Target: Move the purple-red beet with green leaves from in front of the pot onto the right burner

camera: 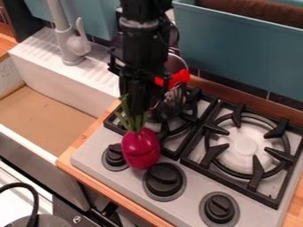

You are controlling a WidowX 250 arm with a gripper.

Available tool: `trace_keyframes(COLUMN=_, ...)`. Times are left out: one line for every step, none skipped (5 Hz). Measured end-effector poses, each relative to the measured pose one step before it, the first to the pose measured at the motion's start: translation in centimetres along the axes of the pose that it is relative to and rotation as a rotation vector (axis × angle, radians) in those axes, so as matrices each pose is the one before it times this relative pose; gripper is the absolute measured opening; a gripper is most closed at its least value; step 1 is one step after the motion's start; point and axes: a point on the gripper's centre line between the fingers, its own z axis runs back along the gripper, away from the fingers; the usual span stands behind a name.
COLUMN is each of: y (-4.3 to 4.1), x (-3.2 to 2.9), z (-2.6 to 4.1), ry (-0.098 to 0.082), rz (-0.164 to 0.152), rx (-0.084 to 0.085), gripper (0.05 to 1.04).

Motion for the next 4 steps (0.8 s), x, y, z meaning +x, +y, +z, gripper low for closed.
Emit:
trace_keyframes(y=-0.531, x=-0.069, z=1.223, ry=0.0138, rz=0.0013, rx=-0.0374, gripper=0.058)
trace_keyframes(y=-1.402, x=-0.073, z=1.475, ry=0.0, rz=-0.0082, rx=-0.0439, gripper=0.058)
trace_keyframes(y=-2.28, x=0.652, z=0.945, ry=-0.0032, rz=-0.0114, rx=-0.0189, gripper=0.058)
trace_keyframes(y=-2.077, x=0.943, z=-0.331, ry=-0.0363, rz=0.014, rx=-0.0089, gripper=0.058)
